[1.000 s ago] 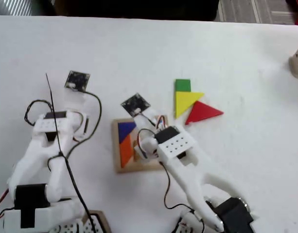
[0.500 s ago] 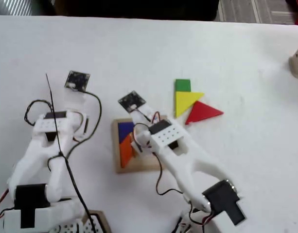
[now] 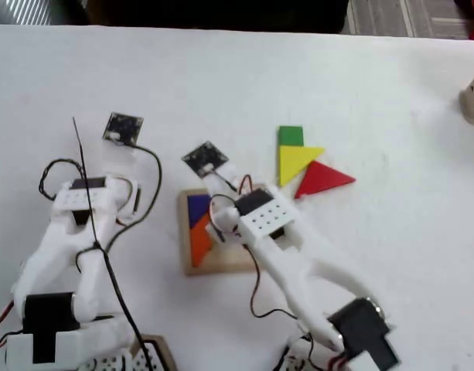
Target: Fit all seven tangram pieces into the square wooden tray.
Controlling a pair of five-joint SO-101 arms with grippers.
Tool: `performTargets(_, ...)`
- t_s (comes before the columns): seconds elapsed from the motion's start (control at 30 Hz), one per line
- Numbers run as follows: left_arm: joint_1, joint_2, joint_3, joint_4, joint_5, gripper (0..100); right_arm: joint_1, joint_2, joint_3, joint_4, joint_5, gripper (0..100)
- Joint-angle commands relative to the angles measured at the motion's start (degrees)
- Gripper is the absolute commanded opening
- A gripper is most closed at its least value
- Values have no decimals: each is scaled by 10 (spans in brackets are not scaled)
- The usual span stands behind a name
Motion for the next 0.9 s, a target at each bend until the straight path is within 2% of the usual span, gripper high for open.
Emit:
performTargets(0.0,-4,-1,-27,-11,2,28,21,-55,14,-9,-4,17)
performTargets(0.4,-4,-1,-27,-11,2,28,0,40,27,-15,-1,17)
performTargets(0.87,-4,-1,-27,-11,2,28,-42,45,6,-58,-4,17)
